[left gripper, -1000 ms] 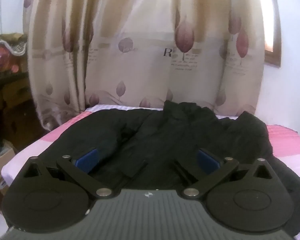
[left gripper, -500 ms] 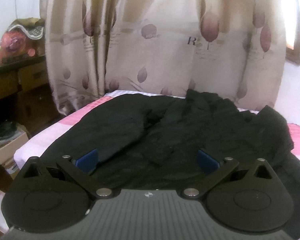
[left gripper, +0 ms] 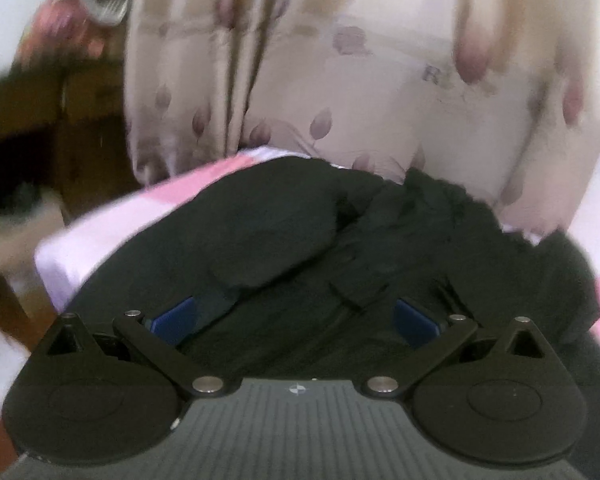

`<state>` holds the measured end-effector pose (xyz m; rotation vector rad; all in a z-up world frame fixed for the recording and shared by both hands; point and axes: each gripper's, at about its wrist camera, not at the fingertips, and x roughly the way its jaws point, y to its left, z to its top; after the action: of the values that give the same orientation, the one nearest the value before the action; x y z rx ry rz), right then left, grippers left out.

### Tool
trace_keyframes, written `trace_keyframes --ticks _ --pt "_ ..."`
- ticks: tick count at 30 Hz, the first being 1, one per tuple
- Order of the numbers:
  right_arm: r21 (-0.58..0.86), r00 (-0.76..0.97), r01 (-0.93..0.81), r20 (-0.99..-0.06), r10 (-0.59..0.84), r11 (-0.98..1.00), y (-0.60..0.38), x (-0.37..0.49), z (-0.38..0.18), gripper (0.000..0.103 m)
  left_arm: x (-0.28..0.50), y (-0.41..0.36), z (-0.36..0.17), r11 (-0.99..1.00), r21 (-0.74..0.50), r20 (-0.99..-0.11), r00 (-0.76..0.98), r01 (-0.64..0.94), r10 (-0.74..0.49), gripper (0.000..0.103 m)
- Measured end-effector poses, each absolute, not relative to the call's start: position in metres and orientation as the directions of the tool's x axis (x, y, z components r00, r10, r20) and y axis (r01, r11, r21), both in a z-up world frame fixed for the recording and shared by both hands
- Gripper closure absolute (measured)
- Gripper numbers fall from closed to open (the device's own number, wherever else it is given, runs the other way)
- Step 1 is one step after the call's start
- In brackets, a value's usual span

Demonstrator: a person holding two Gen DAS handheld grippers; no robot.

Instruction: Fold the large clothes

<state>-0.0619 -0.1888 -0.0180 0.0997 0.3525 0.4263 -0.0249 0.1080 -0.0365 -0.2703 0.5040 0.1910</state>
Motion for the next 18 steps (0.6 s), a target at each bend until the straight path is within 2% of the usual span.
trace_keyframes --ticks 3,7,14,18 --pt "0.161 0.855 -0.386 -0.308 0.418 0.908 -0.190 -0.062 -0.019 0.000 -0.049 0.153 -0.042 0.908 -0.311 -0.499 0.861 -0.282 0.096 0.001" --pt "0.193 0.849 -0.382 -0.313 0.426 0.904 -0.192 -0.061 -0.023 0.000 -0.087 0.210 -0.048 0.875 -0.380 -0.464 0.880 -0.301 0.101 0.000" --pt "0.199 0.833 -0.398 -0.332 0.443 0.896 -0.185 -0.060 -0.027 0.000 -0.074 0.270 -0.100 0.828 -0.449 -0.573 0.820 -0.336 0.022 0.001" --pt "0.166 0.837 -0.403 -0.331 0.436 0.900 -0.180 -0.064 -0.026 0.000 -0.055 0.273 -0.121 0.823 -0.468 -0.594 0.804 -0.322 -0.024 0.001"
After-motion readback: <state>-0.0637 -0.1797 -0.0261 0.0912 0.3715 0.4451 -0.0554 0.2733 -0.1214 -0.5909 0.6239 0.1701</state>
